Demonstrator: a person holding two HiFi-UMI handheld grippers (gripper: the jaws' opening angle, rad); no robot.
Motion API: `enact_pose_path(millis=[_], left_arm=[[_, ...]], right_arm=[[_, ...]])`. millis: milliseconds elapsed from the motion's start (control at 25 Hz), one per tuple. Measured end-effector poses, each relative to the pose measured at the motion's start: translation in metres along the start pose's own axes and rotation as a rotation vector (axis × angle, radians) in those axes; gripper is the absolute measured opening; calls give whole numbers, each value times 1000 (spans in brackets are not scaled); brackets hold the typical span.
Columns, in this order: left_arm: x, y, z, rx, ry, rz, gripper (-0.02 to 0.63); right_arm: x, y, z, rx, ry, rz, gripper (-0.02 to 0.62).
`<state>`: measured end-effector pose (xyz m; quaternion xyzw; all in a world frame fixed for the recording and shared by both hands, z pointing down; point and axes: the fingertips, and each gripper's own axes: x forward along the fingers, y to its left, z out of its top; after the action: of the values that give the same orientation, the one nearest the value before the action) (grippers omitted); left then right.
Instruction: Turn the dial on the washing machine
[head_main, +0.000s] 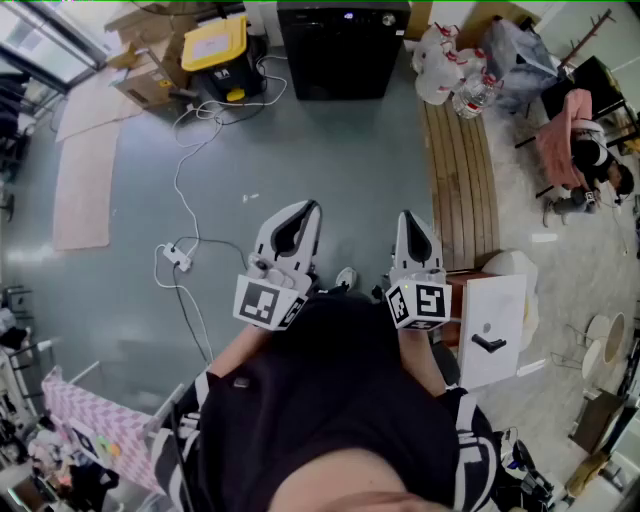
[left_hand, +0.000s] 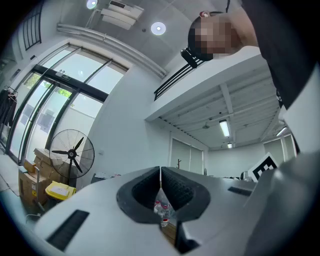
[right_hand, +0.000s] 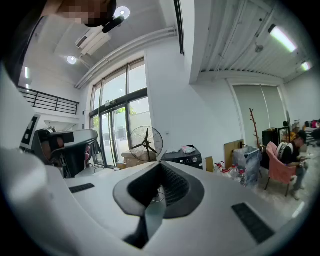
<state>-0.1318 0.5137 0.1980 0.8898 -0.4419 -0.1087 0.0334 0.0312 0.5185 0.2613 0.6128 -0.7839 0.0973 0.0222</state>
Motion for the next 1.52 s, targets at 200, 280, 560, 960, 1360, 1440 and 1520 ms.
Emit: enact_pose_path(millis=[200,280,560,960,1360,1440,1520], left_arm=[[3,2,0,0,-6,-1,28],[4,3,1,-1,-7,0,28],[12,-1,-1,0,-4,0,28],[29,-17,-12,2,6,18,28],[83,12,-46,-27,37,33,28],[106,30,-56,-39,43,26,28],[133,53,-64,-53,46,17,28]], right_arm=[[3,-1,0,4,-5,3,25],[4,-1,3,0,-8,0,25],[8,-10,6,26,-29,13,28],[22,-28,-24,-31,58,62,176],[88,-69,-40,-52,87,59,176],[119,-78,-42,-65,95,53,176],[155,-86,-39,-75,97,46,176]])
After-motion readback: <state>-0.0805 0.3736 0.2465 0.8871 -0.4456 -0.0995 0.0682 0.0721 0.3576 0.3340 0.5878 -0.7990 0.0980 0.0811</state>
